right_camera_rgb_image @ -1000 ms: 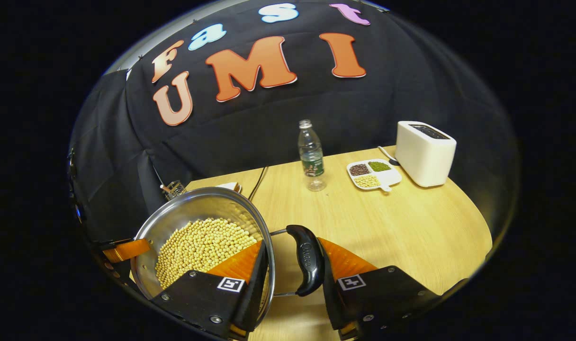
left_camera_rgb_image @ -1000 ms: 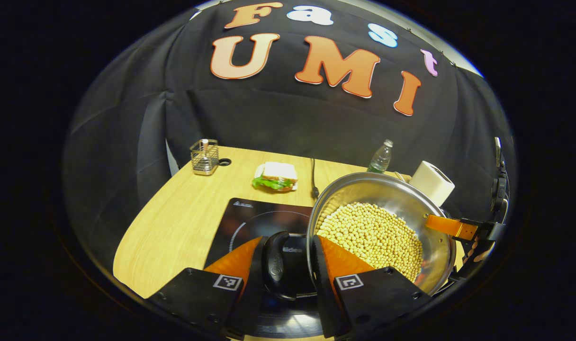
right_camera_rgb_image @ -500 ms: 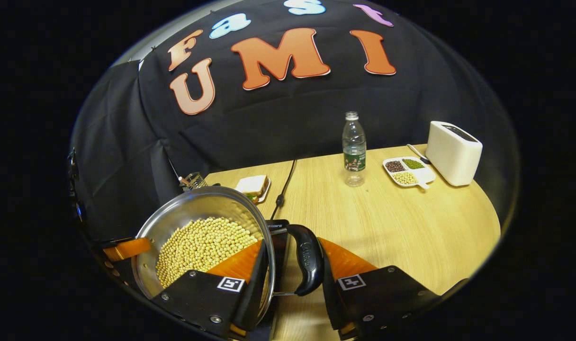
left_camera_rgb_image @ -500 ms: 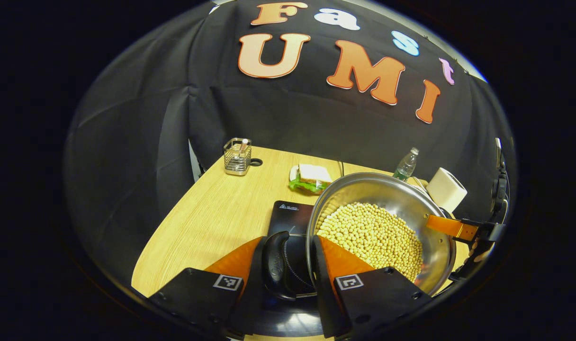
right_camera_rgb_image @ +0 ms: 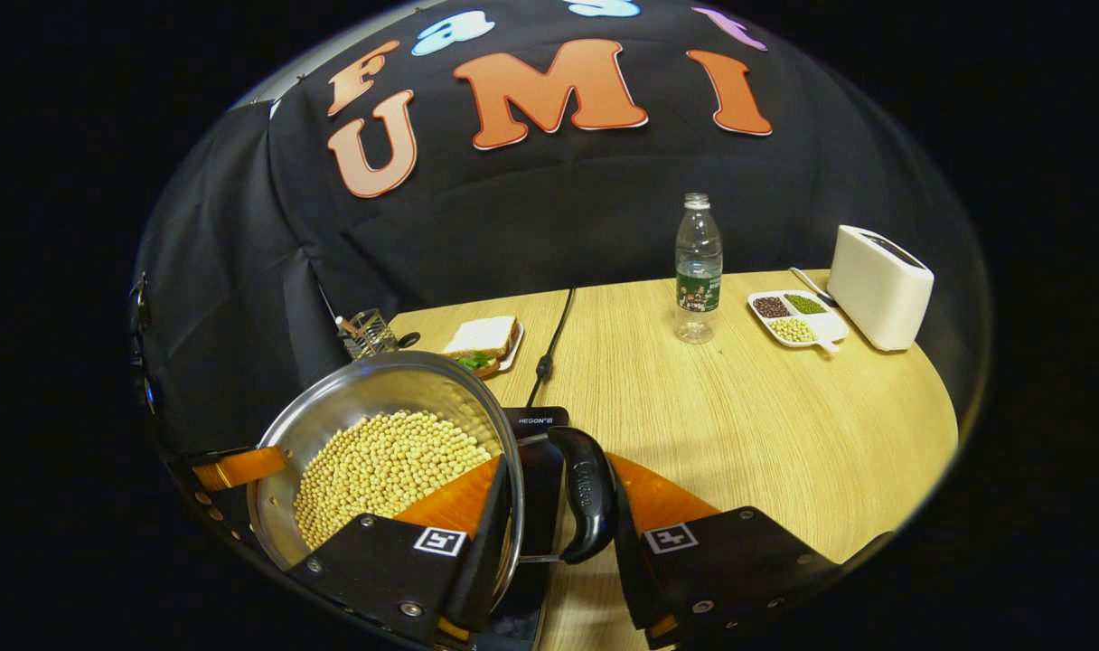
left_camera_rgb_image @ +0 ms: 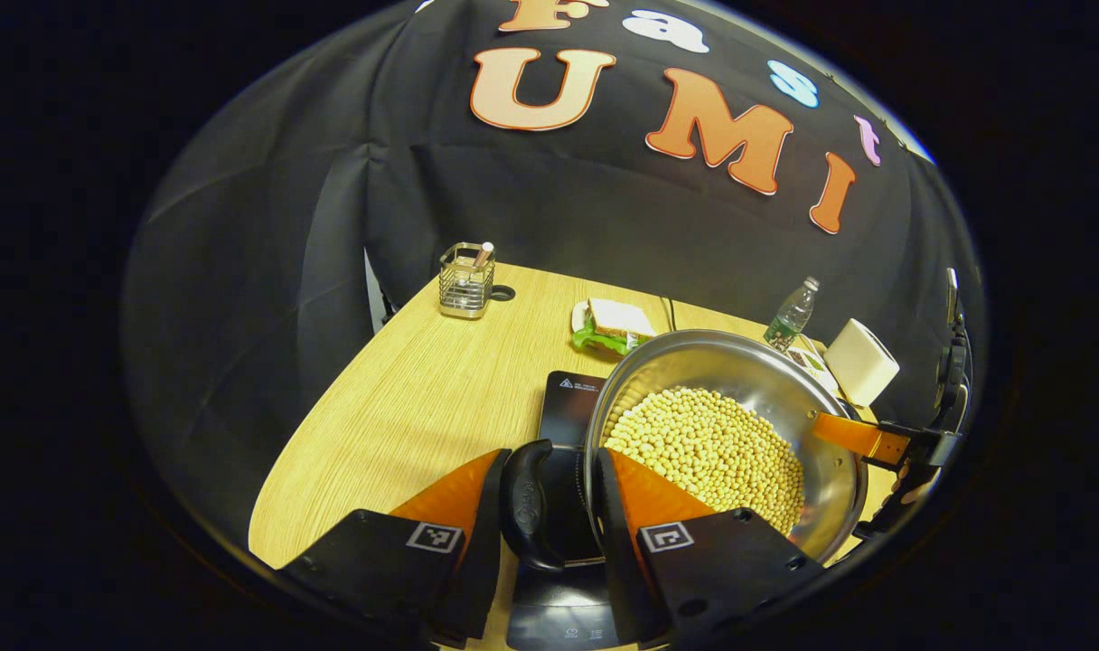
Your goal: First push the handle of the pot to place it horizontally, then grasp the pot with both hands and set it on the induction cooktop.
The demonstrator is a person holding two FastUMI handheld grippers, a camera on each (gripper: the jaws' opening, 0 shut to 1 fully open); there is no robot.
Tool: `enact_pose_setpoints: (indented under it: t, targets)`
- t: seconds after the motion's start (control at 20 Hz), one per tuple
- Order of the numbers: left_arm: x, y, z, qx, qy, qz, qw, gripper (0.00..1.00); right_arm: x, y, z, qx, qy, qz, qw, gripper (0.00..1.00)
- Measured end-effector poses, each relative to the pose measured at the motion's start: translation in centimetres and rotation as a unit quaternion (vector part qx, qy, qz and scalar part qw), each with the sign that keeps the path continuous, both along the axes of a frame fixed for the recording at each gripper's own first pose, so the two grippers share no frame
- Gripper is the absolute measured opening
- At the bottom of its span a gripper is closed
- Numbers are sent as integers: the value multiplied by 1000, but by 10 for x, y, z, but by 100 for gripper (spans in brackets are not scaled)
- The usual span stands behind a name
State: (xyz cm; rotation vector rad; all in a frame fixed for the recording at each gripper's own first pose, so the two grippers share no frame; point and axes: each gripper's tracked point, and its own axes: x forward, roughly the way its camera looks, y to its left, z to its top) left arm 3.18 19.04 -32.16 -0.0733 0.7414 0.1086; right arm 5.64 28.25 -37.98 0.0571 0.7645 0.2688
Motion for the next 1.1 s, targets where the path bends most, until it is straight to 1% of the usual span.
enact_pose_setpoints:
  t: [0.15, 0.2, 0.25, 0.3, 0.6, 0.65, 0.8, 0.85, 0.9, 0.95, 1.05, 1.1]
  targets:
    - [-1, 6, -4, 4, 4, 5, 1000, 58, -1, 3, -8, 1, 6, 3, 1000, 57]
    - [-1, 7, -5, 5, 5, 6, 1000, 58, -1, 4, -10, 2, 8, 3, 1000, 53]
    - [-1, 7, -6, 6, 6, 6, 1000, 58, -2, 4, -12, 3, 10, 4, 1000, 53]
    - [-1, 6, -6, 7, 6, 5, 1000, 58, -2, 3, -13, 3, 12, 4, 1000, 58]
    - [0, 8, -16, -6, 13, 5, 1000, 59, -4, 0, -19, -1, 16, 3, 1000, 58]
    - [0, 9, -17, -7, 11, 6, 1000, 58, -4, 2, -22, -3, 16, 5, 1000, 57]
    - [0, 10, -18, 3, 10, 2, 1000, 58, -4, 2, -24, -4, 19, 10, 1000, 57]
    - [0, 11, -16, 7, 9, 1, 1000, 57, -5, 2, -25, 0, 23, 10, 1000, 53]
    - [1, 12, -16, 9, 11, 1, 1000, 58, -5, 2, -25, 4, 23, 8, 1000, 59]
    - [-1, 12, -17, 8, 11, 4, 1000, 59, -5, 2, -23, 2, 20, 8, 1000, 60]
    - [-2, 13, -15, 6, 12, 18, 1000, 60, 1, -3, -11, -10, -6, 2, 1000, 64]
    - [-2, 14, -16, 5, 11, 24, 1000, 63, 4, -5, -5, -15, -17, 1, 1000, 69]
